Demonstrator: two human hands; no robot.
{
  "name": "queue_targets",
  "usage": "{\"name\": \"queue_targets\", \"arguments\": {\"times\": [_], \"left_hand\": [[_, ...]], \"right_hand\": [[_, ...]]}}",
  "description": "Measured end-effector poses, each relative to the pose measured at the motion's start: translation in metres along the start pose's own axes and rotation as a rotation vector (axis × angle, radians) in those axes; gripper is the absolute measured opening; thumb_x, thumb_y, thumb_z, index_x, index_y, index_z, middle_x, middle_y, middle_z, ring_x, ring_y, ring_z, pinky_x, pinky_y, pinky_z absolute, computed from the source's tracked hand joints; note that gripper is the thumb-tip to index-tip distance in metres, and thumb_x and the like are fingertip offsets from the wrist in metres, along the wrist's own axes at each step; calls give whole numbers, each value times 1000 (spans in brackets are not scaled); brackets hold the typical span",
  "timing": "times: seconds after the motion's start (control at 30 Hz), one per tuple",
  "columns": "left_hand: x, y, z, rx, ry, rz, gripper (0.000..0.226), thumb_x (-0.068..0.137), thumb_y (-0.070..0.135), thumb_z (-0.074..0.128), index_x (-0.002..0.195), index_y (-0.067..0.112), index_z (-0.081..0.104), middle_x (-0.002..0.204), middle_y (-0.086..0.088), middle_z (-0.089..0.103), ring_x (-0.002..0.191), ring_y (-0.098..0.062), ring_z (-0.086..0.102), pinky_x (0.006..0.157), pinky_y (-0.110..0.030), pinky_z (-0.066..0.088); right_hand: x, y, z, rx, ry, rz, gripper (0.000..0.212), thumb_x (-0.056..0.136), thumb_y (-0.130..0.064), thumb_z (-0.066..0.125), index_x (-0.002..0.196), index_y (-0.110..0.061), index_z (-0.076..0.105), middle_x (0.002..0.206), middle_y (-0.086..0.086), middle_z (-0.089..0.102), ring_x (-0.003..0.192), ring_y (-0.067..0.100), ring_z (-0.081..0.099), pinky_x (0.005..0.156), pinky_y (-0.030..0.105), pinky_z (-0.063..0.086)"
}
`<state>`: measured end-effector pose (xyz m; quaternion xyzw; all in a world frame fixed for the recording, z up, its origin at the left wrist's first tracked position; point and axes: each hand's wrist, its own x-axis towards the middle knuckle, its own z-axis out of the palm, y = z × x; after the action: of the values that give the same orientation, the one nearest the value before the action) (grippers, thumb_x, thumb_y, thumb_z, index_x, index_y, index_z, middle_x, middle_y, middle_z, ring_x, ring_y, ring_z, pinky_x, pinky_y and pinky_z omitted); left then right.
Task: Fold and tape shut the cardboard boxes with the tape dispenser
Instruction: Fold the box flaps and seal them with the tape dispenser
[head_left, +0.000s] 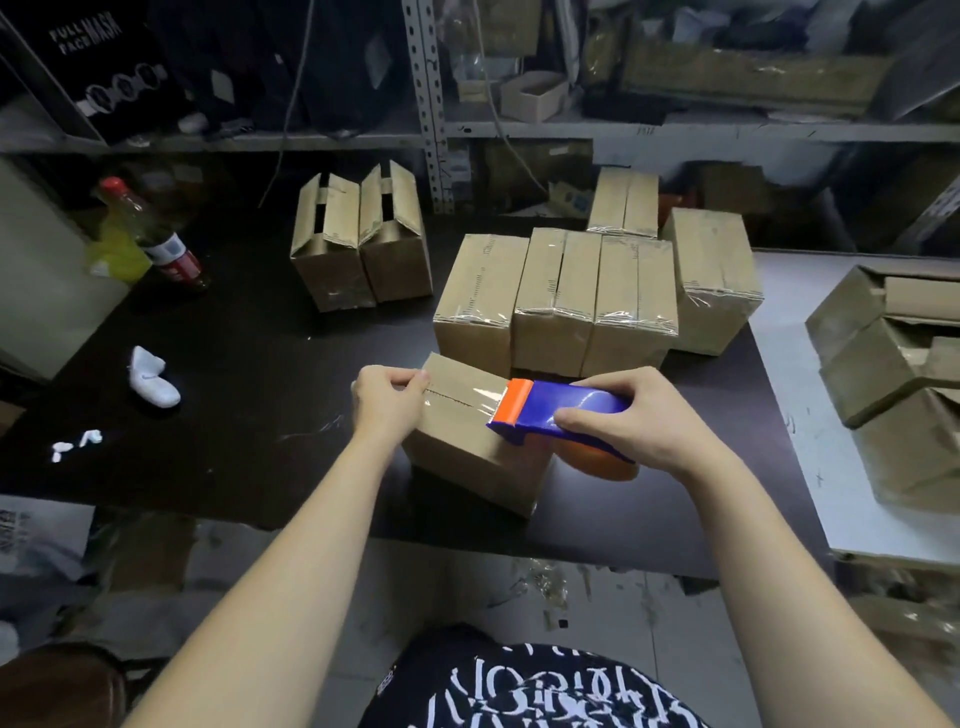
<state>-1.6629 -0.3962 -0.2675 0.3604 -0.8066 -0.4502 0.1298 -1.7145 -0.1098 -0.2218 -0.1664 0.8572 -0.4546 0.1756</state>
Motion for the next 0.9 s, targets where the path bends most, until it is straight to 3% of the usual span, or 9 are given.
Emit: {"name": "queue_targets", "arguments": {"times": [0.07,0.13,0.23,0.3,0.4,0.67,0.8,0.9], "left_hand": [[-12,0,8,32,102,93,31,98,21,70,128,15,72,117,-2,72,106,-16,64,87,-29,48],[-22,-6,14,32,167,171,26,99,21,67,122,14,76,114,-6,76,105,-22,68,84,-26,47],[-27,-14,18,-58,163,157,29,96,29,72,118,12,78,109,-2,76,101,-18,69,78,-21,48],[-30,-15,18,-77,154,181,40,88,34,81,121,11,76,109,0,74,97,-10,66,72,-8,45],[-28,-12,13,-53,116,177,47,84,37,85,122,11,75,110,2,73,97,-5,61,66,5,35],[-19,-21,12,-62,41,157,53,82,49,84,125,18,75,107,13,66,117,-15,58,95,-34,52],[-15,-22,10,-69,24,157,54,81,51,84,123,20,76,114,8,71,118,-15,60,98,-34,51],[-14,-22,10,-73,10,158,54,80,52,84,123,20,76,115,7,72,119,-14,59,97,-28,46]], "right_hand": [[-5,0,8,-23,23,-8,31,78,-52,83,101,-31,79,91,-16,76,85,3,70,71,25,58],[-12,6,17,10,48,-10,31,79,-49,84,103,-31,78,93,-17,76,86,4,71,72,25,59],[-18,17,21,116,49,18,31,79,-47,85,106,-34,78,97,-18,77,87,6,73,75,30,63],[-20,19,20,141,47,13,31,79,-46,86,107,-33,78,97,-17,77,87,7,74,74,30,63],[-23,16,18,222,31,27,29,80,-39,87,107,-31,79,97,-14,78,85,9,74,64,23,60],[-38,24,15,197,66,28,31,79,-39,88,108,-32,79,95,-17,77,86,6,73,71,24,60],[-52,28,8,193,92,28,30,80,-38,87,109,-33,78,96,-19,77,87,5,73,75,24,60],[-69,39,1,254,98,64,25,80,-30,88,104,-30,80,92,-12,78,81,7,74,66,22,58]]}}
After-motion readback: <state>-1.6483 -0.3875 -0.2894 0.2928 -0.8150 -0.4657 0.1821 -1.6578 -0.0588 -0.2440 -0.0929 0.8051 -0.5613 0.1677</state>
